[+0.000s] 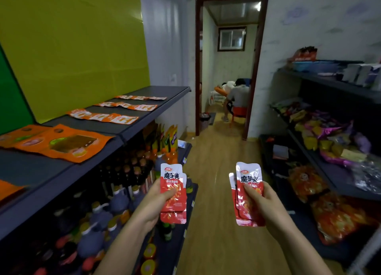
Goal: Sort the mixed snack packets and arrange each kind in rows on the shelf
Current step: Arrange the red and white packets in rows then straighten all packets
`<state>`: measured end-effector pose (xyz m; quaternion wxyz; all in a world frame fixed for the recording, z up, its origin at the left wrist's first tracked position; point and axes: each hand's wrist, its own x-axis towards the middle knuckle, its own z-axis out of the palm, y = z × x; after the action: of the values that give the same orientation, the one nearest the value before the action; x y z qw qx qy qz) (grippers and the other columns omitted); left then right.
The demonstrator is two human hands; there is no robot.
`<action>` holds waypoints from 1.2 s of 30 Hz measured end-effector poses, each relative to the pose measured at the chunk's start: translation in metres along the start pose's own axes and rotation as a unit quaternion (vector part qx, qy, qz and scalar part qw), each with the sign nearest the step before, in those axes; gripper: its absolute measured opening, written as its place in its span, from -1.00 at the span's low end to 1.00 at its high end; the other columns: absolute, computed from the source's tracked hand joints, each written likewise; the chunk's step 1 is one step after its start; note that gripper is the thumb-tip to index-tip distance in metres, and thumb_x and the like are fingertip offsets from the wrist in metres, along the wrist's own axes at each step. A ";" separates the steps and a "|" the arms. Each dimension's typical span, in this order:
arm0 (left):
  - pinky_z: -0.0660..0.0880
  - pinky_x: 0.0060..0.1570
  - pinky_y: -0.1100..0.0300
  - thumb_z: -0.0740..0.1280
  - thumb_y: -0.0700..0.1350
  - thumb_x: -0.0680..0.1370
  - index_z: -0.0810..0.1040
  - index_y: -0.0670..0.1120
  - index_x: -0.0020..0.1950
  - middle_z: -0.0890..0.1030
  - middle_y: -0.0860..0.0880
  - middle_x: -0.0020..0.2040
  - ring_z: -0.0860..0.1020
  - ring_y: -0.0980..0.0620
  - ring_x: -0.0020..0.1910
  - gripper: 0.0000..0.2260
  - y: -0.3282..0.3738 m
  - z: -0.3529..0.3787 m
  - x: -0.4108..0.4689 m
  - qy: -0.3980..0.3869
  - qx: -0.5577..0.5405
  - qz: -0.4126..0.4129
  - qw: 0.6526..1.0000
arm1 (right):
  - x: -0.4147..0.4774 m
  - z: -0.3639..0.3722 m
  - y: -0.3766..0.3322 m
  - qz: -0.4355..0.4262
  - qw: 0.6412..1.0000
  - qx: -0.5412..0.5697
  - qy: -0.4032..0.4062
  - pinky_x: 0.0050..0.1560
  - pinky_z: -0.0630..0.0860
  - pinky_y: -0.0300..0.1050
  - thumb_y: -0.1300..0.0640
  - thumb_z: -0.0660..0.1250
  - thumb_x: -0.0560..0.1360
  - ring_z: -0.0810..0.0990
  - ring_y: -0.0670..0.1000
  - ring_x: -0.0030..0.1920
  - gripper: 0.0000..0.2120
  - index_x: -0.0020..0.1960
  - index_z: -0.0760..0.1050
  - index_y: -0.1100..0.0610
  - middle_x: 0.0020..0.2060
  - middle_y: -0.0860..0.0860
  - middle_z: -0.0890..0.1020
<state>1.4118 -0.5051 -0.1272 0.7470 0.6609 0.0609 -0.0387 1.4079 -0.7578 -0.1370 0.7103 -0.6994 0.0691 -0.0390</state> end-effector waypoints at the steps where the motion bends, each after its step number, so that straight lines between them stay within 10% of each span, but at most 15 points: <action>1: 0.54 -0.13 0.09 0.26 -0.28 0.54 0.45 -0.09 0.18 0.64 -0.10 -0.04 0.61 -0.04 -0.13 -0.77 0.005 0.010 0.018 0.007 -0.008 0.006 1.000 | 0.023 -0.003 -0.005 -0.006 1.000 0.000 -0.007 -0.19 0.51 -0.11 0.10 0.30 0.52 0.63 0.05 -0.14 -0.75 0.15 0.44 0.16 -0.09 0.09 0.64; 21: 0.49 0.12 -0.06 0.22 -0.26 0.56 0.42 -0.05 0.22 0.60 -0.19 0.11 0.58 -0.18 0.08 -0.75 0.042 0.107 0.304 0.106 -0.029 0.011 0.994 | 0.366 0.010 -0.029 0.017 0.987 0.014 -0.162 -0.06 0.57 -0.02 0.18 0.27 0.54 0.62 0.13 -0.09 -0.88 0.07 0.44 0.11 -0.06 0.13 0.64; 36: 0.58 -0.29 0.27 0.17 -0.24 0.59 0.43 -0.04 0.17 0.62 -0.05 0.00 0.61 0.07 -0.15 -0.80 0.170 0.100 0.508 0.233 -0.083 0.161 0.955 | 0.576 0.177 -0.136 -0.089 0.935 0.089 -0.333 -0.17 0.61 -0.19 0.12 0.27 0.54 0.64 -0.03 -0.11 -0.78 0.18 0.43 0.07 -0.07 -0.02 0.64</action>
<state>1.9420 -0.5719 -0.0209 0.7607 0.5881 0.1292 0.2426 2.0092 -0.6729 -0.0242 0.7454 -0.6099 -0.2373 0.1267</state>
